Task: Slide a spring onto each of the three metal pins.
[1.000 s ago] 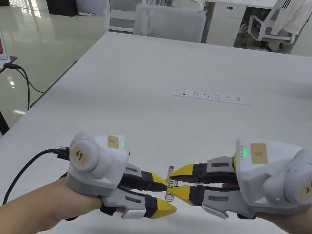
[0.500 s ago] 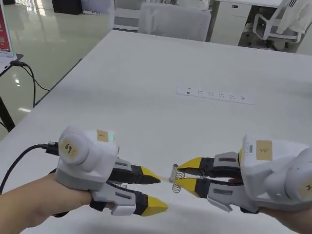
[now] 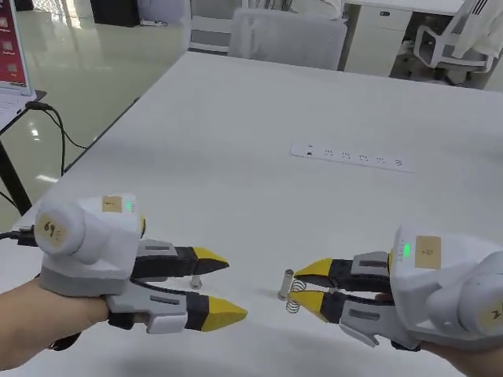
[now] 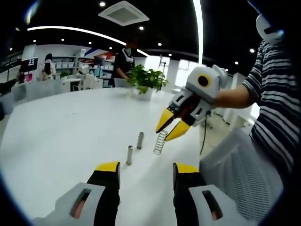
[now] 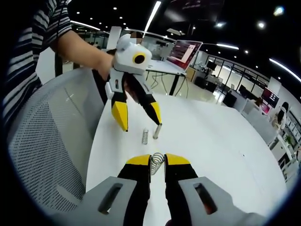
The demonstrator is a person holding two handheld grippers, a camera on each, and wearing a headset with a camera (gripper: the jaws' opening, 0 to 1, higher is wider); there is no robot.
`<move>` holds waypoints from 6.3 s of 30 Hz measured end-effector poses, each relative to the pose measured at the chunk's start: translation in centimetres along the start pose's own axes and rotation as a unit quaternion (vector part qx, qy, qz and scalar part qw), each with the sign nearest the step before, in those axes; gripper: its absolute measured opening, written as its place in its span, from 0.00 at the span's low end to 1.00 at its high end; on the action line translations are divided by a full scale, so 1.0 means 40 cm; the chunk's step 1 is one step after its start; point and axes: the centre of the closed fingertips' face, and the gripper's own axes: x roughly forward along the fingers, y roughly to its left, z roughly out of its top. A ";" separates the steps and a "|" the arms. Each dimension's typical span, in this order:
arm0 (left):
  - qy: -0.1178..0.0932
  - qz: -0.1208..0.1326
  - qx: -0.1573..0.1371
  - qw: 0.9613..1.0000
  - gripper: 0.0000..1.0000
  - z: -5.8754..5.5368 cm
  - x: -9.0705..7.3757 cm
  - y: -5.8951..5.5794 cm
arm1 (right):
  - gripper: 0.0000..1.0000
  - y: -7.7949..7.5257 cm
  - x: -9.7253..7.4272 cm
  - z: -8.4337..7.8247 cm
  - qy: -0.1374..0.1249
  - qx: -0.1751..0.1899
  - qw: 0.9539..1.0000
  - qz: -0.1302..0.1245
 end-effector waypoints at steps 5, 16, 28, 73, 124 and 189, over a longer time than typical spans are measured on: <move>-0.008 0.032 -0.005 0.999 0.47 -0.001 -0.035 0.038 | 0.08 -0.010 0.000 -0.006 0.002 0.004 1.000 -0.008; 0.006 0.091 -0.018 0.996 0.70 -0.050 -0.100 0.113 | 0.08 -0.032 0.004 -0.019 0.008 0.009 1.000 -0.027; 0.017 0.105 -0.024 0.994 0.98 -0.099 -0.135 0.125 | 0.08 -0.077 -0.001 -0.030 0.010 0.024 0.998 -0.060; 0.017 0.114 -0.032 0.993 0.98 -0.085 -0.148 0.128 | 0.08 -0.115 0.136 -0.137 0.037 0.094 0.992 -0.070; 0.009 0.110 -0.034 0.993 0.96 -0.068 -0.141 0.111 | 0.10 -0.045 0.040 -0.152 0.016 0.154 0.985 -0.072; 0.011 0.120 -0.041 0.992 0.96 -0.081 -0.173 0.116 | 0.11 0.084 0.345 0.030 0.005 0.091 0.995 0.044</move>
